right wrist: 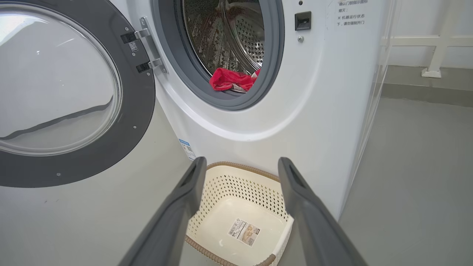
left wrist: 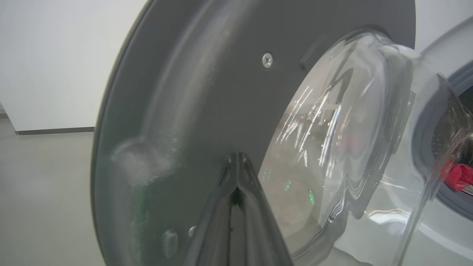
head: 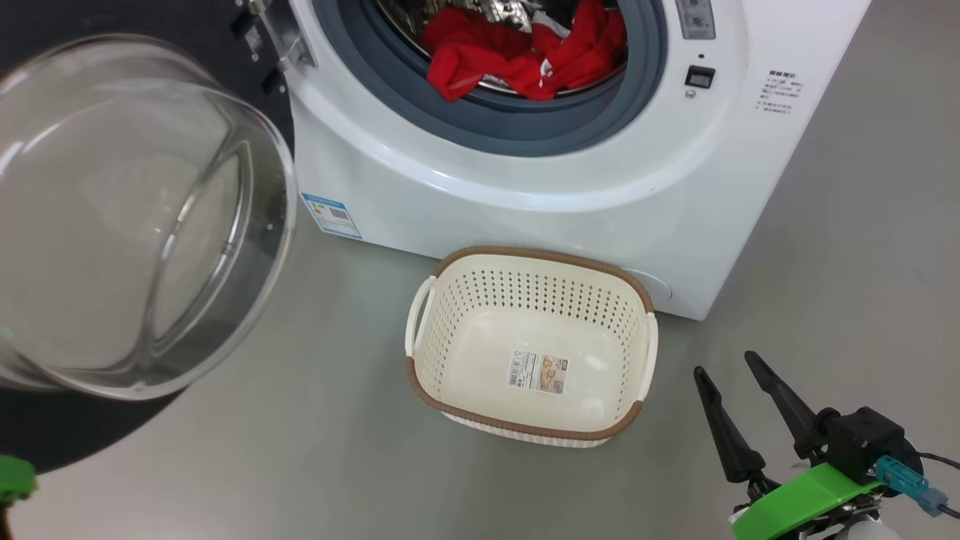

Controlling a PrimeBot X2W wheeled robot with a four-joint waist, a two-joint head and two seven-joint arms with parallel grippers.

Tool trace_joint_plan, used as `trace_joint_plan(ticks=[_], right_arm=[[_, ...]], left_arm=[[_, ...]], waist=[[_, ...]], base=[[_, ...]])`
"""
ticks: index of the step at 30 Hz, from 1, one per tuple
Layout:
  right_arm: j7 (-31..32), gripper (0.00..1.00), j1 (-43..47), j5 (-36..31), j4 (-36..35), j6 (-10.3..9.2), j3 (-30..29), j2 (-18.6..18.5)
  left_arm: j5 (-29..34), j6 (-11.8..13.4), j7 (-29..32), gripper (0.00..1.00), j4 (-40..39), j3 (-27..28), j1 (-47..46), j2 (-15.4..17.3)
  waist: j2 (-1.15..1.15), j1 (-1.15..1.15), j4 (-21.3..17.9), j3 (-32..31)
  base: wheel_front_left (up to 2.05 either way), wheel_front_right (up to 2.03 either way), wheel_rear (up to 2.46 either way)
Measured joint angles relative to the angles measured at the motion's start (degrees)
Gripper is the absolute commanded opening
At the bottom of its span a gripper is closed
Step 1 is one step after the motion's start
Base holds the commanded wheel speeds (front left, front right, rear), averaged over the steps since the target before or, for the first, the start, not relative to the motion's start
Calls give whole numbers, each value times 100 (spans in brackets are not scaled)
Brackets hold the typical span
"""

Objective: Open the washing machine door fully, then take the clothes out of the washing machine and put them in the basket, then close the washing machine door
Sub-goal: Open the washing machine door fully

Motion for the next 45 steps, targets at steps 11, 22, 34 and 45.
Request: trace_joint_plan(ticks=[11,22,34,45], right_arm=[[0,100,-246,-104,-32,0,-3,-147],[0,100,-335,-113,-44,0,-60,-188],[0,100,-324,-112,-21,0,-81,-46],[0,100,-142,-102,-4,0,-149,67]], left_arm=[[215,-130,-5,0,716,564,-694,332],[350,-151,-5,0,1149,953,-1027,417],[345,-246,-5,25,858,928,-656,152],[-194,-249,-4,94,-109,-170,497,-313]], waist=[[0,0,-126,335],[0,0,-261,448],[0,0,-257,131],[0,0,-240,-262]], base=[[0,0,0],[0,0,0],[0,0,0],[0,0,0]])
